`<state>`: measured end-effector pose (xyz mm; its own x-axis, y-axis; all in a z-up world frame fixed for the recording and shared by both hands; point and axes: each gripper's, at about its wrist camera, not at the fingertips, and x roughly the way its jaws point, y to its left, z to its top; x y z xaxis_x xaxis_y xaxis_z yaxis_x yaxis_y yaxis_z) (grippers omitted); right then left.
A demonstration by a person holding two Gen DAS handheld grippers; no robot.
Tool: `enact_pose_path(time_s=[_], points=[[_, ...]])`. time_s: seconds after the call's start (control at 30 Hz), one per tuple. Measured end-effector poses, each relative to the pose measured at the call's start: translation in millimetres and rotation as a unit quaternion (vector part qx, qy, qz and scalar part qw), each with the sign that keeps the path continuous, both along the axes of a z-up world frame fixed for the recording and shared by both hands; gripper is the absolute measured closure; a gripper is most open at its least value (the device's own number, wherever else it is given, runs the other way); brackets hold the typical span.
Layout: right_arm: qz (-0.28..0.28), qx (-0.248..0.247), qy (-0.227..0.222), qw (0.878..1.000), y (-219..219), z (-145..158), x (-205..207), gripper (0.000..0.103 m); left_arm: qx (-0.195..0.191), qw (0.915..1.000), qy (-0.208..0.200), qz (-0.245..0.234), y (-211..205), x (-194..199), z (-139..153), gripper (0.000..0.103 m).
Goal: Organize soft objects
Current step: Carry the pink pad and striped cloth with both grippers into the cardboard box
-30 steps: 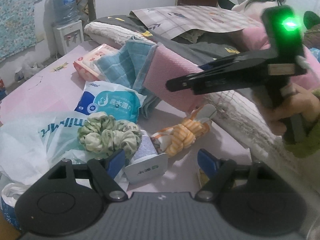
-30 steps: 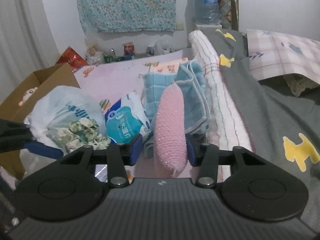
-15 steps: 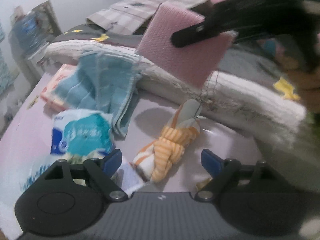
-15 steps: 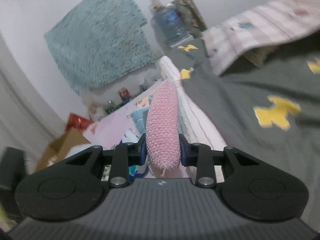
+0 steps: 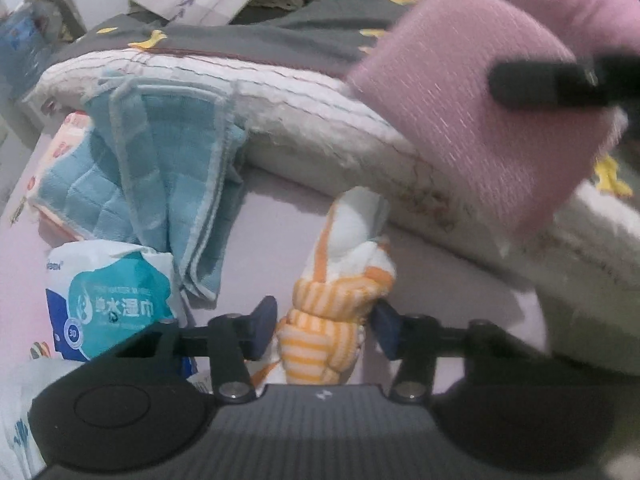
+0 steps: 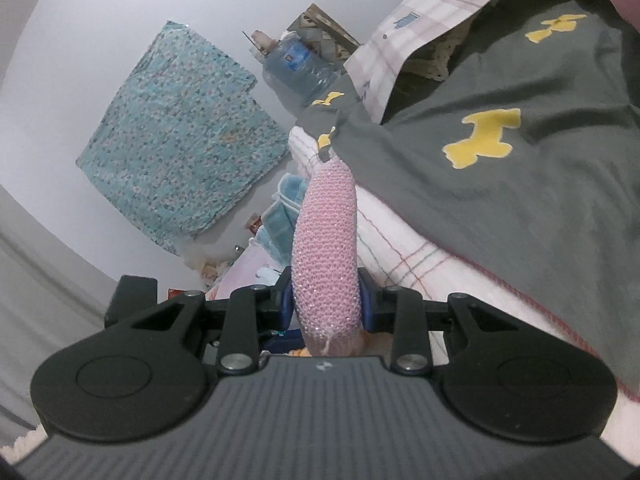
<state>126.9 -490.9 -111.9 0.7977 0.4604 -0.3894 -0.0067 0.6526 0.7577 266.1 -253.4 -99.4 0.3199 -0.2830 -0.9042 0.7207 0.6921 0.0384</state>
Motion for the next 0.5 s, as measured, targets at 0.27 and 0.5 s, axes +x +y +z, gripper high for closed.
enact_pose_path(time_s=[0.27, 0.5], points=[[-0.023, 0.028, -0.025, 0.999, -7.4, 7.9, -9.6, 0.073, -0.042, 0.9969, -0.036, 0.056, 15.2, 0.1, 26.2, 0.060], [-0.018, 0.044, -0.069, 0.996, -4.5, 35.8, -29.5, 0.073, -0.102, 0.9826, -0.068, 0.140, 49.1, -11.7, 83.3, 0.060]])
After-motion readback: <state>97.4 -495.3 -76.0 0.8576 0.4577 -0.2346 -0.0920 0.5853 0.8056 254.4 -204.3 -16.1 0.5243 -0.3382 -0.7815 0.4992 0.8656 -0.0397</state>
